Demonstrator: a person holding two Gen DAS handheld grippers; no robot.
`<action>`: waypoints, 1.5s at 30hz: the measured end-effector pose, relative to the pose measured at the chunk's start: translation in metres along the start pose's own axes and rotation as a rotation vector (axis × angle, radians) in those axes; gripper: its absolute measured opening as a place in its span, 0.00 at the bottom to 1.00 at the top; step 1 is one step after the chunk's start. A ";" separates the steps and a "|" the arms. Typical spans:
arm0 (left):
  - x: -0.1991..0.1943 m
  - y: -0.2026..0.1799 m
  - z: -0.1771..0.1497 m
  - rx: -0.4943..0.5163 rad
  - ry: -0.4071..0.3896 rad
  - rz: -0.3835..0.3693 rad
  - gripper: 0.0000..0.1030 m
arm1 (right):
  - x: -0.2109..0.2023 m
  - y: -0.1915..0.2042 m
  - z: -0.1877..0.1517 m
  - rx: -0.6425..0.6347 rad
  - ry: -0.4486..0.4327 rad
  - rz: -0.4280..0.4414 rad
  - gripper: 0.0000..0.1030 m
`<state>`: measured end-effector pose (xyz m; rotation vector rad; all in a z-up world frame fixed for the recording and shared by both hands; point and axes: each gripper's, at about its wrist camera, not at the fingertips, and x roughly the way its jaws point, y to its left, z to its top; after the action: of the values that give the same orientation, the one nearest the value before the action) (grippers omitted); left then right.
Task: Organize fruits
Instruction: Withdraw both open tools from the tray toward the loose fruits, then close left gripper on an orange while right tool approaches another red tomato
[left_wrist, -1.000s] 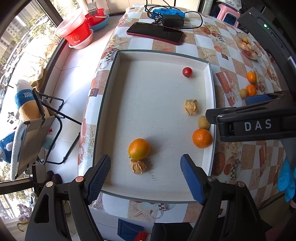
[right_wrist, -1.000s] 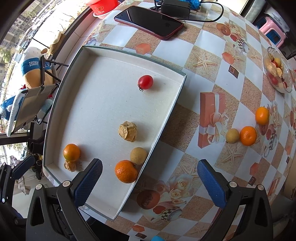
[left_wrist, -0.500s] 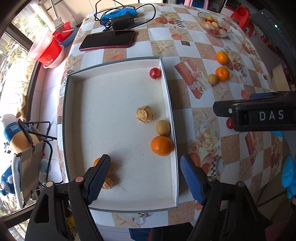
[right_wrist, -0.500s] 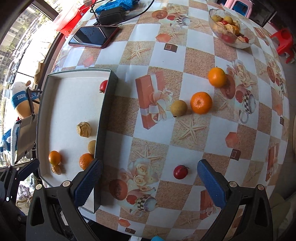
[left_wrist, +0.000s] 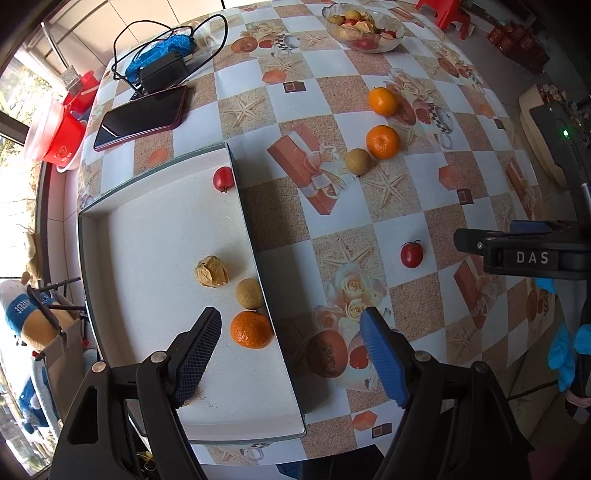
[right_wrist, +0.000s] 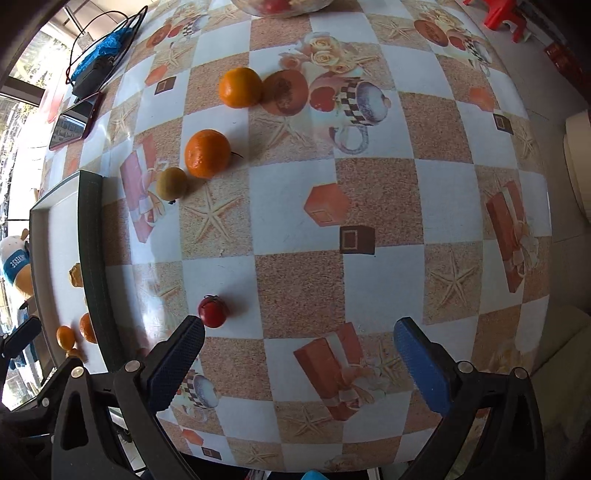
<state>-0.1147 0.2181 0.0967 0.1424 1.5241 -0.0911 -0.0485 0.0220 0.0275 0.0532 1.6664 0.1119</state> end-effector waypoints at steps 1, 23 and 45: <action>0.000 -0.004 0.003 0.003 0.004 -0.001 0.78 | 0.002 -0.008 -0.001 0.015 0.003 -0.002 1.00; -0.037 -0.045 0.081 0.046 -0.018 0.007 0.78 | 0.043 -0.087 -0.030 -0.043 0.028 -0.149 1.00; 0.047 -0.062 0.155 -0.050 0.035 -0.045 0.78 | 0.043 -0.098 -0.063 -0.021 -0.071 -0.086 1.00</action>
<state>0.0313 0.1347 0.0536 0.0700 1.5634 -0.0869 -0.1118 -0.0742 -0.0191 -0.0301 1.5935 0.0613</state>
